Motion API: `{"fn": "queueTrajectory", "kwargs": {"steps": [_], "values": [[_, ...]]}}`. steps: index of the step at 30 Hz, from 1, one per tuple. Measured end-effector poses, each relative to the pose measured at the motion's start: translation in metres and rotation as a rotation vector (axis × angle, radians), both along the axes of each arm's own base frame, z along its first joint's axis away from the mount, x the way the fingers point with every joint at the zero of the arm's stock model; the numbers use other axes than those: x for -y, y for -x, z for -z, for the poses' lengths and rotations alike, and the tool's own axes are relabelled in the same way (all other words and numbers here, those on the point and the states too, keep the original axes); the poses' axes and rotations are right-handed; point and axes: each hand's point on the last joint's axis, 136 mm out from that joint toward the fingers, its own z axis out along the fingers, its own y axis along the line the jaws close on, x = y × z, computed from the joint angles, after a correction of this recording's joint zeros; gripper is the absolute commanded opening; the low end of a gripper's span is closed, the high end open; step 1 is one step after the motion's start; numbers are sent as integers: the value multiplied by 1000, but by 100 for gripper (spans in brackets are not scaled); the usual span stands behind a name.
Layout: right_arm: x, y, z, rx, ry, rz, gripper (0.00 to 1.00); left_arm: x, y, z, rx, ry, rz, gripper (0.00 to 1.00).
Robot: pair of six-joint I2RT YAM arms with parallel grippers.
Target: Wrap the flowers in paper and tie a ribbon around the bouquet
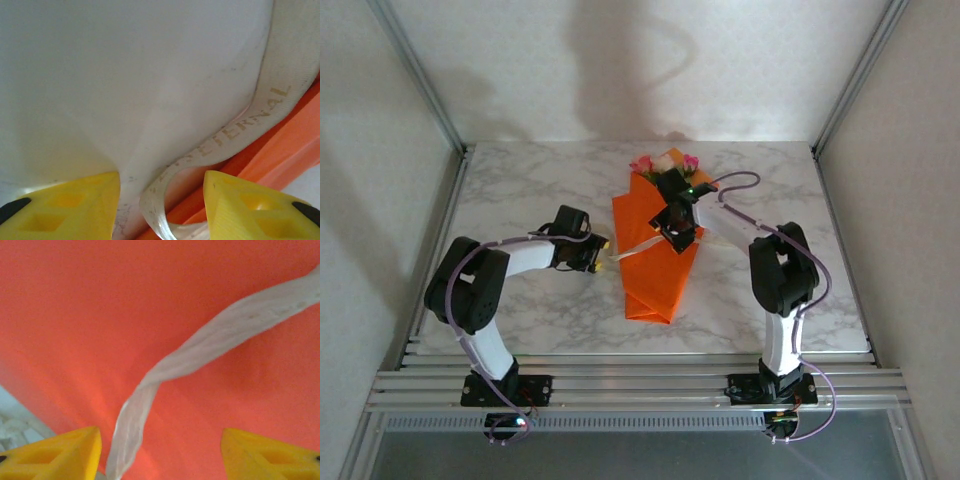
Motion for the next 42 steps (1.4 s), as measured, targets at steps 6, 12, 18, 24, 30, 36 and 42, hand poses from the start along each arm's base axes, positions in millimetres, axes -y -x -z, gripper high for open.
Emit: {"fn": "queueTrajectory", "kwargs": {"steps": [6, 12, 18, 24, 30, 36, 42], "values": [[10, -11, 20, -46, 3, 98, 39, 9, -9, 2, -4, 20, 1, 41], [18, -16, 28, -62, 9, 127, 10, 12, -10, 4, -18, 16, 16, 29], [21, -7, 36, -60, 11, 115, 0, 16, -10, 8, -10, 5, 48, 4], [27, 34, 20, -42, -3, 35, 0, 23, -4, 9, 19, -15, 112, 0], [14, 114, 9, -74, -73, -134, 0, 25, 36, 8, 9, -71, 241, 0], [37, 200, 55, -293, -69, -177, 0, 23, 90, 11, -29, -122, 381, 0], [53, 217, 44, -250, -139, -109, 48, 29, 109, 13, -10, -140, 461, 0]]}}
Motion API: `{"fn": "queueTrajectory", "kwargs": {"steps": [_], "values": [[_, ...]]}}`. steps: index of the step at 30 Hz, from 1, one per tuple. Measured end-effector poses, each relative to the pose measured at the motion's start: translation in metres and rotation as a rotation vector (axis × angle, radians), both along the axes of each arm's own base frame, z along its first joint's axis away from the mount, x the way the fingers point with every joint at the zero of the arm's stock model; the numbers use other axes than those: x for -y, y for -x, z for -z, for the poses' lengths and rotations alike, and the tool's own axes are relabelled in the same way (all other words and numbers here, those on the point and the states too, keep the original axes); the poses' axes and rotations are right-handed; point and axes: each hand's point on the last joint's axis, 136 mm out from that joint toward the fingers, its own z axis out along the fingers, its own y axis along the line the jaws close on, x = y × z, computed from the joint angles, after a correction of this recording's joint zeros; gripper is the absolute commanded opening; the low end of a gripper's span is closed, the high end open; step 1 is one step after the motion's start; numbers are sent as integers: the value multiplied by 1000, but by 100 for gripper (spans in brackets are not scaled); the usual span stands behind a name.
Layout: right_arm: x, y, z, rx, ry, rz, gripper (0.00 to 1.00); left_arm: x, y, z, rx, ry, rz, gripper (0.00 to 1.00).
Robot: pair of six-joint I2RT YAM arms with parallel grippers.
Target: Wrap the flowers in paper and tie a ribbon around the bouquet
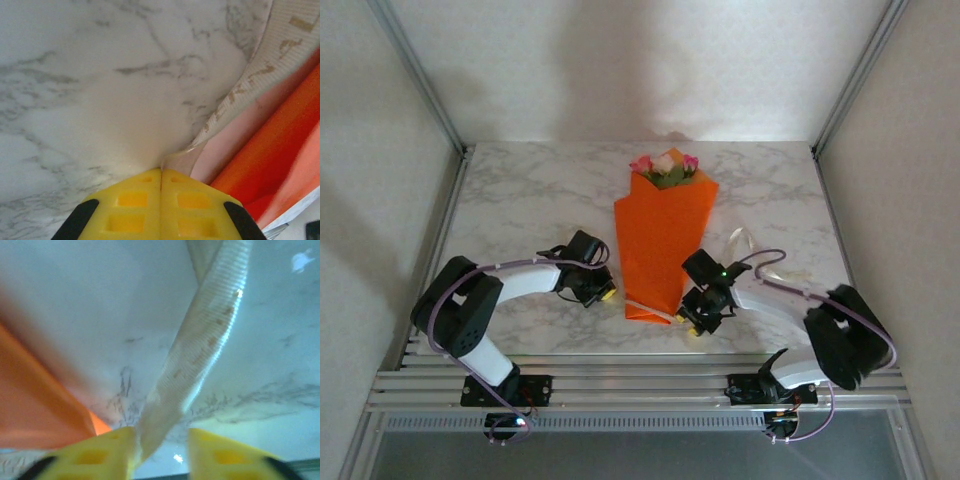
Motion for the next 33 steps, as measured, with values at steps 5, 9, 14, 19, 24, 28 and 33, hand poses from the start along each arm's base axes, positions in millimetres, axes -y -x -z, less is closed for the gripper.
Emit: {"fn": "queueTrajectory", "kwargs": {"steps": [5, 9, 14, 19, 24, 28, 33], "values": [[-6, -43, -33, 227, -106, 9, 49, -1, 6, -1, 1, -11, 19, 0], [-4, -75, -38, 337, -135, -2, 51, -3, 13, -1, -13, -23, 26, 0], [-9, -96, -19, 411, -173, -68, 53, -4, 19, -1, -30, -34, 33, 0], [-17, -97, -3, 417, -203, -124, 54, -6, 24, -1, -34, -37, 35, 0], [-19, -93, 3, 447, -251, -147, 54, -6, 27, -1, -41, -39, 37, 0], [-25, -95, 6, 450, -295, -140, 49, -7, 30, -1, -42, -40, 39, 0], [-37, -106, 7, 450, -332, -125, 35, -7, 30, -1, -45, -39, 37, 0]]}}
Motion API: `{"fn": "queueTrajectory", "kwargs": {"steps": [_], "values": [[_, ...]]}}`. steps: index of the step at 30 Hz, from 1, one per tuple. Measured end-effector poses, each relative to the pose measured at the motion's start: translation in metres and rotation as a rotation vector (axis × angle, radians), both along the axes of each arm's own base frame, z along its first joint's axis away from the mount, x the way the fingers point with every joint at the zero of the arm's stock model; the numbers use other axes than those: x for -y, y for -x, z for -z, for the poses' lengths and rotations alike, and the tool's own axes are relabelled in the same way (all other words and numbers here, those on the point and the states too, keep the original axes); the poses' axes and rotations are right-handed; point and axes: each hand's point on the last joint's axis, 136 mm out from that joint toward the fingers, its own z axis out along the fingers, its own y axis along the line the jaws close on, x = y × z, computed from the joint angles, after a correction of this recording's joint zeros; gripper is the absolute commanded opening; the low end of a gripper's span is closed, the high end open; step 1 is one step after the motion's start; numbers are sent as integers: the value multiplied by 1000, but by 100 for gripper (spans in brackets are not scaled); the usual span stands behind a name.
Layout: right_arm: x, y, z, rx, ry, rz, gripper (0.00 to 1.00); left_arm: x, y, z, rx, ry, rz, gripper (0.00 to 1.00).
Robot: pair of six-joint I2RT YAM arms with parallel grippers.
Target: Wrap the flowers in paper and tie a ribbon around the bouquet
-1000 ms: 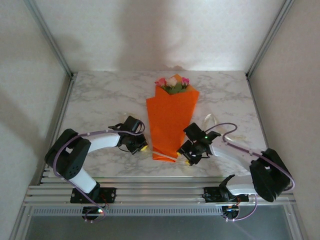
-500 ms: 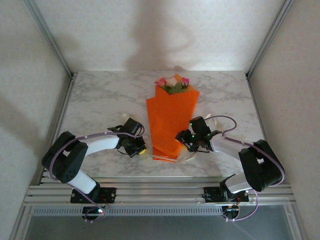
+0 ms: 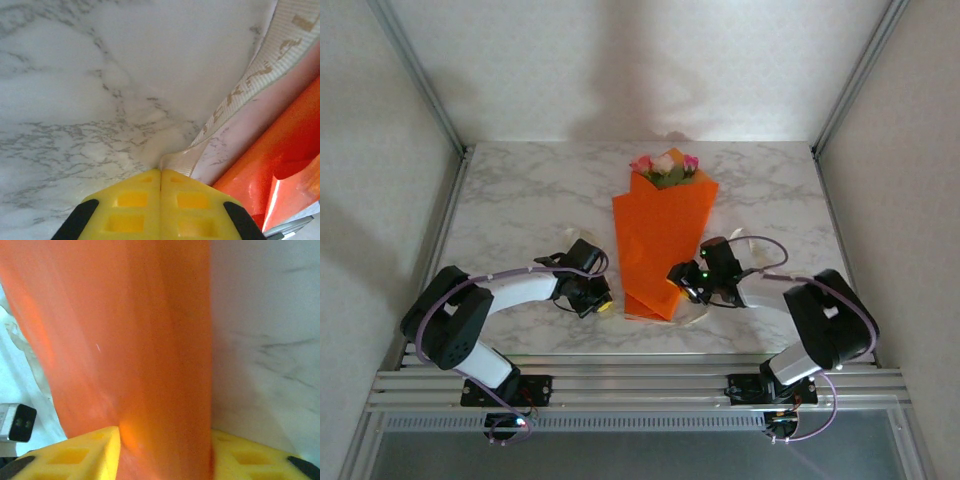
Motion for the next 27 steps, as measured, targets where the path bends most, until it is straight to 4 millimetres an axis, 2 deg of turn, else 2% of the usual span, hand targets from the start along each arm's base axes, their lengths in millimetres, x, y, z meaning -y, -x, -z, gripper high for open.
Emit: {"fn": "queueTrajectory", "kwargs": {"steps": [4, 7, 12, 14, 22, 25, 27], "values": [[-15, -20, -1, 53, -44, 2, 12, 0, 1, 0, -4, -1, -2, 0], [-20, -21, 5, 45, -39, -2, 0, 1, 1, 0, -7, 0, -7, 0], [-25, -29, -2, 32, -15, 3, 0, 1, 1, 0, -8, 2, -14, 0], [-27, -38, -14, 33, -14, 10, 0, 1, 1, 1, -7, 4, -15, 0], [-21, -83, -82, 26, -63, 58, 0, 0, -5, 3, -54, 49, -54, 0], [-18, -88, -97, 3, -79, 54, 0, 3, -13, 4, -102, 85, -73, 0], [-18, -86, -99, -17, -79, 45, 0, 7, -24, 4, -137, 121, -89, 0]]}}
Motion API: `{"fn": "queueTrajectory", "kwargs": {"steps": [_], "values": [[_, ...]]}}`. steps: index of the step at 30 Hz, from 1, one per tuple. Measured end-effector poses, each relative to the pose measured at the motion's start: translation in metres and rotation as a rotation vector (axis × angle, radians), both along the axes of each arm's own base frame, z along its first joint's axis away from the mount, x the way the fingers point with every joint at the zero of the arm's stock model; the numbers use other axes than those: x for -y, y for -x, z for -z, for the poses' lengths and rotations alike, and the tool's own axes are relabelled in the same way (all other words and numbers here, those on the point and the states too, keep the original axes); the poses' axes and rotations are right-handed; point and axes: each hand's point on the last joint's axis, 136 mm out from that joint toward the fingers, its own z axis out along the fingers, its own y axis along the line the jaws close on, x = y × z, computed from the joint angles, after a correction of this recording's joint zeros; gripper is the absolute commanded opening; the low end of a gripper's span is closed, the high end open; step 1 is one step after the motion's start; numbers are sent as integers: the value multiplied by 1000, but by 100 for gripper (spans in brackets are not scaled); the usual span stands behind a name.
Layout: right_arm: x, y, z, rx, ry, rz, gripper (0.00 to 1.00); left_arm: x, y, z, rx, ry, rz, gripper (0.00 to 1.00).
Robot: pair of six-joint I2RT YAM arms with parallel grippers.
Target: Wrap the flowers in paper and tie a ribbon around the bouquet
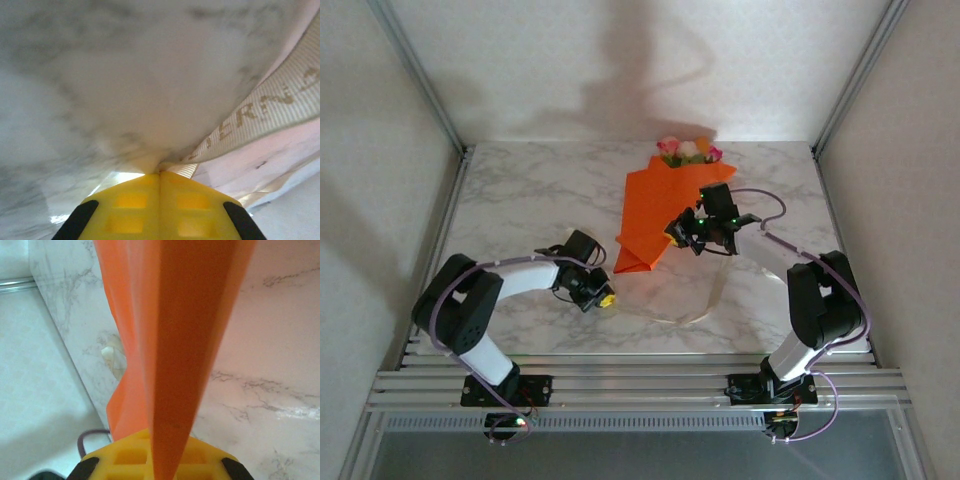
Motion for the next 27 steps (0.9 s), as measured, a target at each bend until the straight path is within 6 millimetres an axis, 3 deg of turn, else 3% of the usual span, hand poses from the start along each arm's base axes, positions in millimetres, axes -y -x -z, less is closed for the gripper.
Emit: {"fn": "queueTrajectory", "kwargs": {"steps": [7, 11, 14, 18, 19, 21, 23, 25, 27], "values": [[-1, 19, 7, -77, -13, -49, 0, 12, -64, -4, -56, 134, -64, 0], [0, 33, 16, -108, -9, -63, 0, 14, -120, -7, 38, 153, -97, 0], [-5, 53, 28, -129, 2, -96, 0, -6, -171, -9, 190, 110, -168, 0], [-16, 89, 49, -171, 20, -149, 0, -49, -205, -8, 289, 58, -284, 0], [-18, 97, 55, -184, 26, -160, 0, -54, -207, -8, 295, 59, -298, 5], [-19, 105, 64, -205, 38, -174, 0, -56, -209, -8, 302, 60, -304, 26], [-20, 105, 70, -212, 46, -178, 1, -55, -213, -16, 327, 65, -308, 41], [-19, 103, 76, -215, 67, -179, 7, -58, -205, -20, 317, 48, -314, 54], [-19, 99, 77, -212, 90, -181, 21, -66, -193, -26, 300, 12, -329, 59]]}}
